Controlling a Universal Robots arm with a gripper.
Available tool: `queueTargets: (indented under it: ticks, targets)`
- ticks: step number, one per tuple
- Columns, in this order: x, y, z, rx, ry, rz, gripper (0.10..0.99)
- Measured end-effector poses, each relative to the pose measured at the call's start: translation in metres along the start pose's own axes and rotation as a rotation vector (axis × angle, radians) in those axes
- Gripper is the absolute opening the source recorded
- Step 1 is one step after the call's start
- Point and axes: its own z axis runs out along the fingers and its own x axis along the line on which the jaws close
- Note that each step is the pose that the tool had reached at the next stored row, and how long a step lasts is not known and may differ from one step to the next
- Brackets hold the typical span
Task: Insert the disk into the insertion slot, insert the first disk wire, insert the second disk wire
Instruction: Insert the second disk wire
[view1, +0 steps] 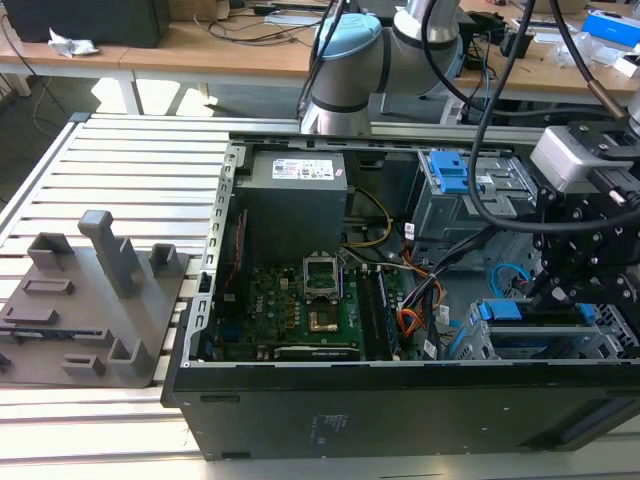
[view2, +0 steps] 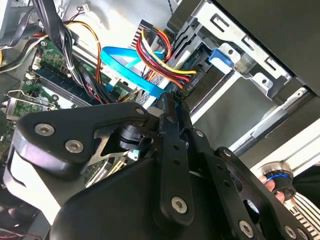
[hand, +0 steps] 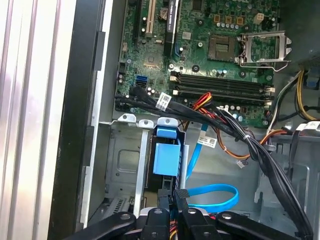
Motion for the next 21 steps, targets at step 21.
queueTargets:
  ticks: [21]
  targets:
    - [0.0041, 0.0015, -0.0169, 0.001, -0.0081, 0.0, 0.239]
